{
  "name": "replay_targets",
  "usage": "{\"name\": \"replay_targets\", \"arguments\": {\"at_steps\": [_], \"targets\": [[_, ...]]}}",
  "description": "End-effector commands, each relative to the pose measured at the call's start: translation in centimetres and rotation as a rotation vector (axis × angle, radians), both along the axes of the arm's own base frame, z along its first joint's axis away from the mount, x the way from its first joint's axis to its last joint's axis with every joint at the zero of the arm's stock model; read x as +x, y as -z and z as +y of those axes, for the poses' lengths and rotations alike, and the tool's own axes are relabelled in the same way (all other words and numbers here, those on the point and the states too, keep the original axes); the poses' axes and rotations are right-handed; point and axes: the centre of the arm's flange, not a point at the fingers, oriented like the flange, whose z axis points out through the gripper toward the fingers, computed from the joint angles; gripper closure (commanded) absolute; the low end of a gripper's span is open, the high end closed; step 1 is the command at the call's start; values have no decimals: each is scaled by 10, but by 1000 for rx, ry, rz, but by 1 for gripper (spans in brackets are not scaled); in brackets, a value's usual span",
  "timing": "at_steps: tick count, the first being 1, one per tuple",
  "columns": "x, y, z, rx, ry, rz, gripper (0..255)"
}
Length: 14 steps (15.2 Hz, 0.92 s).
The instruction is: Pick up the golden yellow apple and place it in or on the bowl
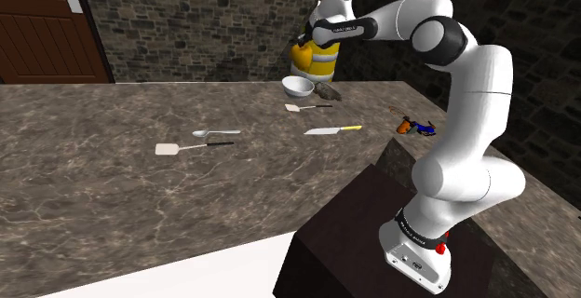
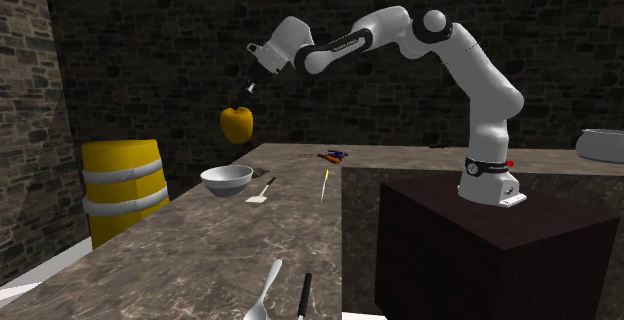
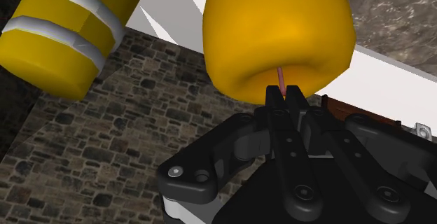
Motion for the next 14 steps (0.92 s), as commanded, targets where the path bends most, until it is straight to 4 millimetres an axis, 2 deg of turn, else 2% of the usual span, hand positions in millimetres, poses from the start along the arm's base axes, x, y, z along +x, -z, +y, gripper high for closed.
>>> {"name": "replay_targets", "arguments": {"at_steps": [1,6,14], "targets": [[13,-7,-22,0,-1,1,255],[46,-21,-82,0,-1,1,255],[46,21,-82,0,-1,1,255]]}}
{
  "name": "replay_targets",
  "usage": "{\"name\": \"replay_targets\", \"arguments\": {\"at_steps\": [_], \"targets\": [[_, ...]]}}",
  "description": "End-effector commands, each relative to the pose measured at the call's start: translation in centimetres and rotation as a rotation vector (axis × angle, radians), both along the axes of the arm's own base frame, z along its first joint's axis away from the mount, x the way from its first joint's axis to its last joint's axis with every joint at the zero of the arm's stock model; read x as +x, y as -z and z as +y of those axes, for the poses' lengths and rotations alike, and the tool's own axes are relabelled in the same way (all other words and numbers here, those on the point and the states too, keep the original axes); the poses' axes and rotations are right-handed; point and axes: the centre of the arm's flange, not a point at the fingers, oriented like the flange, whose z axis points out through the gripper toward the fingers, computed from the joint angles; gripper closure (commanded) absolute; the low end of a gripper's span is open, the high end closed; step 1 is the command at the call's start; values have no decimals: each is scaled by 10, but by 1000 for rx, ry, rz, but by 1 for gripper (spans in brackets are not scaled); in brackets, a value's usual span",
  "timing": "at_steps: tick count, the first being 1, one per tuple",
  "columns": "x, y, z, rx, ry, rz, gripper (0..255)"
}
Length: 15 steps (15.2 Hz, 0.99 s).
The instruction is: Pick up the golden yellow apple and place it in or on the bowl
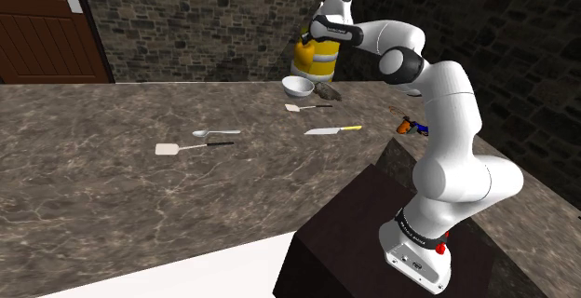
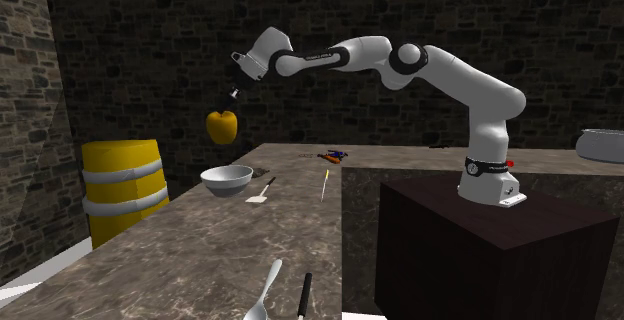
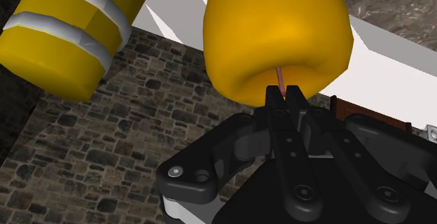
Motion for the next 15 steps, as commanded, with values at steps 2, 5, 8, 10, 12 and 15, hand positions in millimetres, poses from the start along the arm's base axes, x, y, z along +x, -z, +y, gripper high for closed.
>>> {"name": "replay_targets", "arguments": {"at_steps": [2,5,8,10,12,15], "targets": [[0,15,1,0,0,-1,255],[0,31,1,0,0,-1,255],[0,46,1,0,0,-1,255],[0,57,1,0,0,-1,255],[0,67,1,0,0,-1,255],[0,83,1,0,0,-1,255]]}}
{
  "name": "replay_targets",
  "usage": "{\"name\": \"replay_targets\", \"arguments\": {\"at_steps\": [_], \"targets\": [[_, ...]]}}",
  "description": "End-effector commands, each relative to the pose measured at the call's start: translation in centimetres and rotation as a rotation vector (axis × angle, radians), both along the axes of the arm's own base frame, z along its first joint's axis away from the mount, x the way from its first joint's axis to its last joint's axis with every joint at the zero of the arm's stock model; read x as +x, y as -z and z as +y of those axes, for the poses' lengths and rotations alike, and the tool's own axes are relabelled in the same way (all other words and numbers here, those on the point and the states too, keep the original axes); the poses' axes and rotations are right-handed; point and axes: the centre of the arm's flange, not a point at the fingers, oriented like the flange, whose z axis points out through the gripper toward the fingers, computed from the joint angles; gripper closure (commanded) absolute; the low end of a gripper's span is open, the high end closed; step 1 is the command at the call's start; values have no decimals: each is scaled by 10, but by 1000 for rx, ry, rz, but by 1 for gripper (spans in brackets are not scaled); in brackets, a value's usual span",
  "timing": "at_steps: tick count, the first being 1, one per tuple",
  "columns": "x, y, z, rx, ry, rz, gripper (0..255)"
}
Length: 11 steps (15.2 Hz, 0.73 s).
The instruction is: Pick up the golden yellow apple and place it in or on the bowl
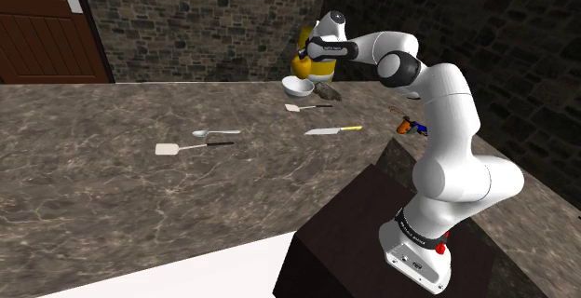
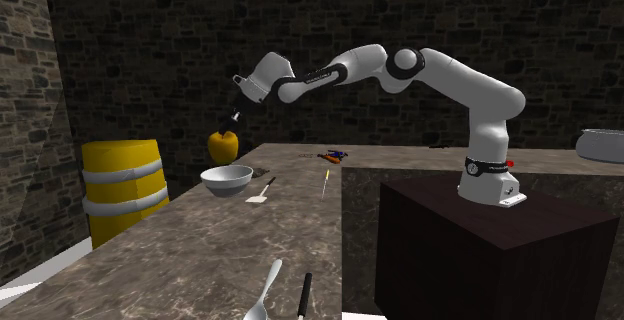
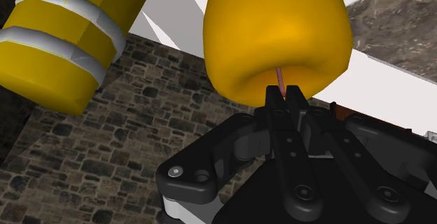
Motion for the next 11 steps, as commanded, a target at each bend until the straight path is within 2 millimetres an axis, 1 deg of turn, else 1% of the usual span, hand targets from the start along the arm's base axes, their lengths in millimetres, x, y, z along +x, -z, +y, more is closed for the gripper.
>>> {"name": "replay_targets", "arguments": {"at_steps": [1,4,11], "targets": [[0,11,0,0,0,-1,255],[0,26,0,0,0,-1,255],[0,26,0,0,0,-1,255]]}}
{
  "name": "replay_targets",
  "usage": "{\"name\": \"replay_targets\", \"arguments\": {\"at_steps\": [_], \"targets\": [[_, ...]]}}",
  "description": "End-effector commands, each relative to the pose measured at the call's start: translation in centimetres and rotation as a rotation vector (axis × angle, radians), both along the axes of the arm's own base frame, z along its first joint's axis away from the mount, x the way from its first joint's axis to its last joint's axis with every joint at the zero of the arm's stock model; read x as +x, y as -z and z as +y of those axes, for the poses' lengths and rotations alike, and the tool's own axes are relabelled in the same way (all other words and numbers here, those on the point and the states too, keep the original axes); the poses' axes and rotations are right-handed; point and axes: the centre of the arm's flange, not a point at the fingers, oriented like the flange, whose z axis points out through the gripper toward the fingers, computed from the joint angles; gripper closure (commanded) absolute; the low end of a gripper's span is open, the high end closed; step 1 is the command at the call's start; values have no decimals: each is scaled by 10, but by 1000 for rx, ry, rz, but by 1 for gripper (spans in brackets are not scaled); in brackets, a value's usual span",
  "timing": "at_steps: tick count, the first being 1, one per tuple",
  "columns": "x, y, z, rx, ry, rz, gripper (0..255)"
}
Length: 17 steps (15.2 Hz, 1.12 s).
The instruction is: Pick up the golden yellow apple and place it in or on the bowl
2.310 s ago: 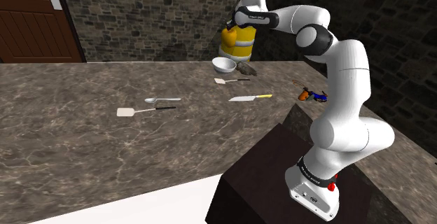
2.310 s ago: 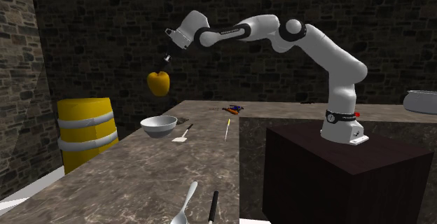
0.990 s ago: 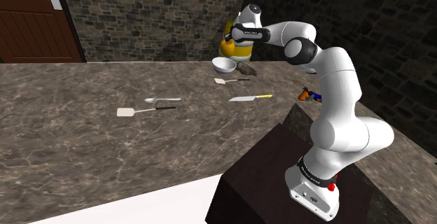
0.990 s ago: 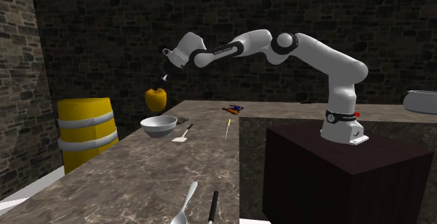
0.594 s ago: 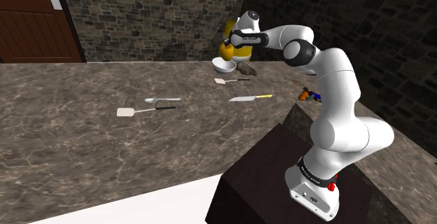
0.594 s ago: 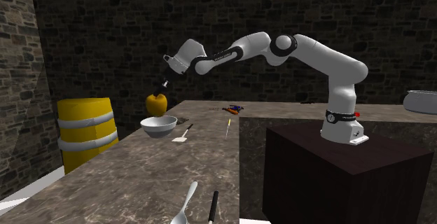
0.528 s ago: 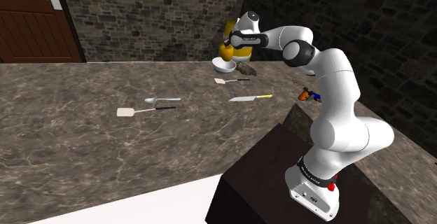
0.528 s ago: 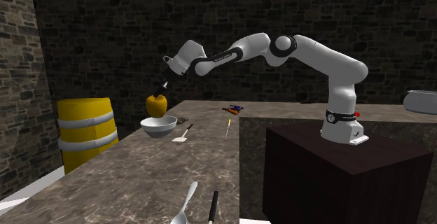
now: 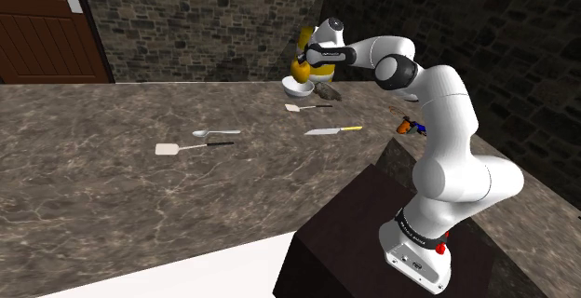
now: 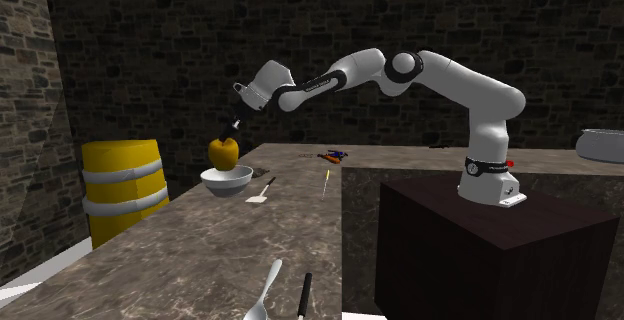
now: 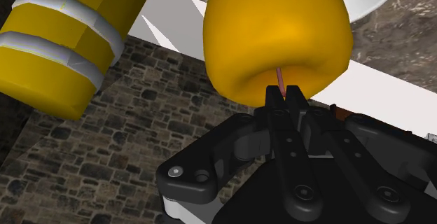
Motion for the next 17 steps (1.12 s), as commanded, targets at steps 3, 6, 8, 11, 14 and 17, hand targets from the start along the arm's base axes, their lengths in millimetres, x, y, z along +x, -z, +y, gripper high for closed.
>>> {"name": "replay_targets", "arguments": {"at_steps": [3,6,8,11,14,17], "targets": [[0,0,0,0,0,0,0],[0,0,0,0,0,0,0],[-16,-20,6,0,0,0,0],[-30,-38,12,0,0,0,0],[-30,-38,12,0,0,0,0],[-30,-38,12,0,0,0,0]]}}
